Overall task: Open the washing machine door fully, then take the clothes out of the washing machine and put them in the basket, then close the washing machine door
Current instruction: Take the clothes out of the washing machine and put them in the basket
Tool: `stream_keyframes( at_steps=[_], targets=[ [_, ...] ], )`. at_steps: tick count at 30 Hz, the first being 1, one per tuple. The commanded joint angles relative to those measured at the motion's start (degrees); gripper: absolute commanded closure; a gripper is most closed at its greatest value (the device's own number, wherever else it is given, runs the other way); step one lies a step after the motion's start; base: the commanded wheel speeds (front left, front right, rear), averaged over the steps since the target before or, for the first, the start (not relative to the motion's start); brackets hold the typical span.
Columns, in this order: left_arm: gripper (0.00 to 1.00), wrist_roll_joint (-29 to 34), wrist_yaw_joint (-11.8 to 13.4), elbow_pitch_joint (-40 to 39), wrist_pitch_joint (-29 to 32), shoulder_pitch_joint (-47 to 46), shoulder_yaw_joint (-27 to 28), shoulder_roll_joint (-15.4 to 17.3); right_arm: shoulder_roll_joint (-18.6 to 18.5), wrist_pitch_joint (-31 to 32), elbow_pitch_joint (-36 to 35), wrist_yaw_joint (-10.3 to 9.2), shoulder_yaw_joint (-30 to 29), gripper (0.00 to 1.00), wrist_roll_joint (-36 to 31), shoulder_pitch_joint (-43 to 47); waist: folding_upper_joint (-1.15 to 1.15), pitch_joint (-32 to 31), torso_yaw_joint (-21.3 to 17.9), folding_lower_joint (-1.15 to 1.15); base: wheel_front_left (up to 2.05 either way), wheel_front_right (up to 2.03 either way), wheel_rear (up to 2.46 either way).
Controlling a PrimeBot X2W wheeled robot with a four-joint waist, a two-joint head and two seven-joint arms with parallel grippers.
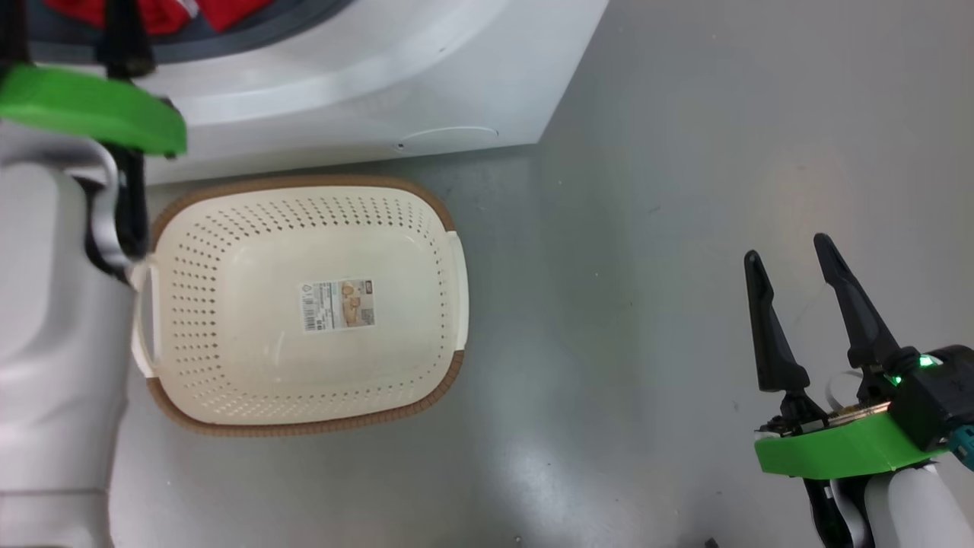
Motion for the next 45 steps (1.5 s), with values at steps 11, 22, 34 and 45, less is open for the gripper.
stream_keyframes(
  at_steps=[11,22,34,45],
  targets=[
    [0.0,1.8,1.1,16.6,1.6,-13.2,1.3,6.5,-0.6,-0.4,-0.8,0.36,3.7,0.0,-0.6,-1.5,0.0,2.8,-4.7,0.0,0.0,0.0,0.0],
    [0.0,2.1,0.8,27.4,3.8,-18.9,0.5,9.4,-0.6,-0.4,-0.4,0.36,4.4,0.0,-1.0,-0.8,0.0,3.7,-7.5,0.0,0.0,0.0,0.0],
    [0.0,2.0,2.1,34.9,9.5,-21.2,-0.6,11.7,-0.6,-0.4,0.5,0.36,5.8,0.0,-0.3,0.0,0.0,3.8,-9.9,0.0,0.0,0.0,0.0],
    [0.0,1.7,2.5,36.2,14.8,-20.6,-1.7,12.3,-0.6,-0.4,0.7,0.36,6.8,0.0,1.1,-0.1,0.0,4.5,-10.6,0.0,0.0,0.0,0.0]
  ],
)
